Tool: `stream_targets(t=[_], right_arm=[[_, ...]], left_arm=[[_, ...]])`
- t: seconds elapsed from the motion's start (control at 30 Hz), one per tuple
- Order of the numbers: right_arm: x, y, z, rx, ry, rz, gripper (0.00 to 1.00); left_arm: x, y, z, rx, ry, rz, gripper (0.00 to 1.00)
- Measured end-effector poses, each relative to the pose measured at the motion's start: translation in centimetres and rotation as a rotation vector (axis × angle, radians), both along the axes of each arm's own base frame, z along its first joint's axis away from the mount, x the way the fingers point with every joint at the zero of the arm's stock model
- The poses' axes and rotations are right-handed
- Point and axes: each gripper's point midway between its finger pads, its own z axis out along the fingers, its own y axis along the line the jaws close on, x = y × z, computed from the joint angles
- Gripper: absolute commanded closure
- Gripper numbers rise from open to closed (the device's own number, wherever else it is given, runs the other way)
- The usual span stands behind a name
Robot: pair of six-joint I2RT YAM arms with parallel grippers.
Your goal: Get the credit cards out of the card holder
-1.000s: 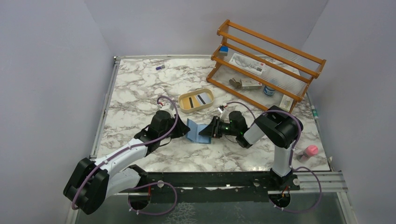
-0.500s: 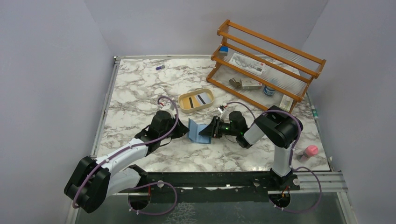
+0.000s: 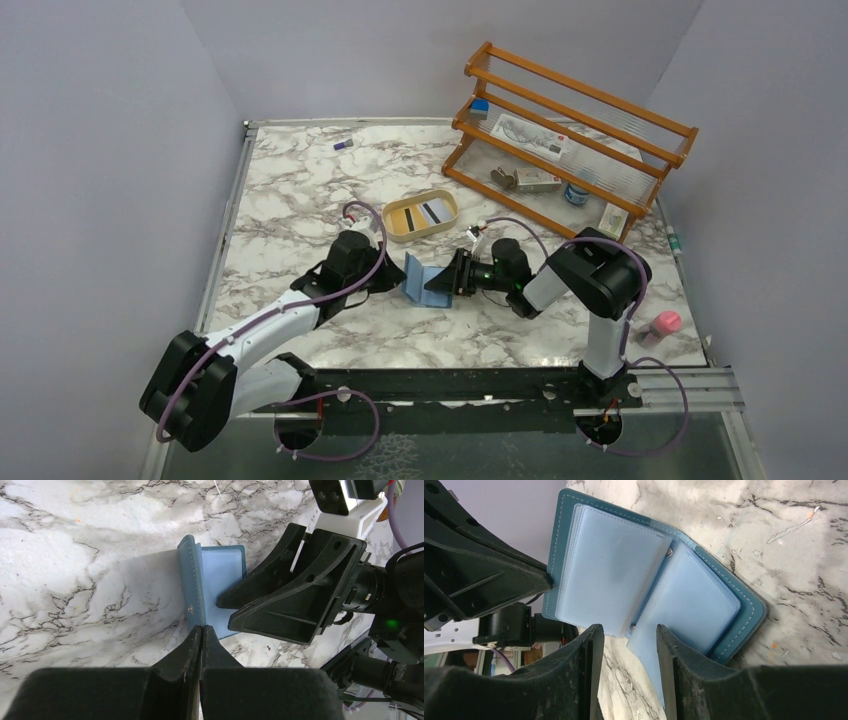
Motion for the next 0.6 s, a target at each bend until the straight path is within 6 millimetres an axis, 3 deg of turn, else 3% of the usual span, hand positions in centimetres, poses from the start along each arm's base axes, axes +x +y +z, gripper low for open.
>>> stream_targets(t=[0.3, 0.6], right_arm=[[0.0, 0.2, 0.0, 0.022, 0.003, 0.001, 0.51], [-0.4, -0.1, 0.0, 0.058, 0.017, -0.01, 0.5]], left_arm=[[0.5, -0.6, 0.4, 0.025, 0.01, -0.024, 1.0], [-0.3, -2.1, 0.3, 0.055, 0.015, -0.082, 1.0]])
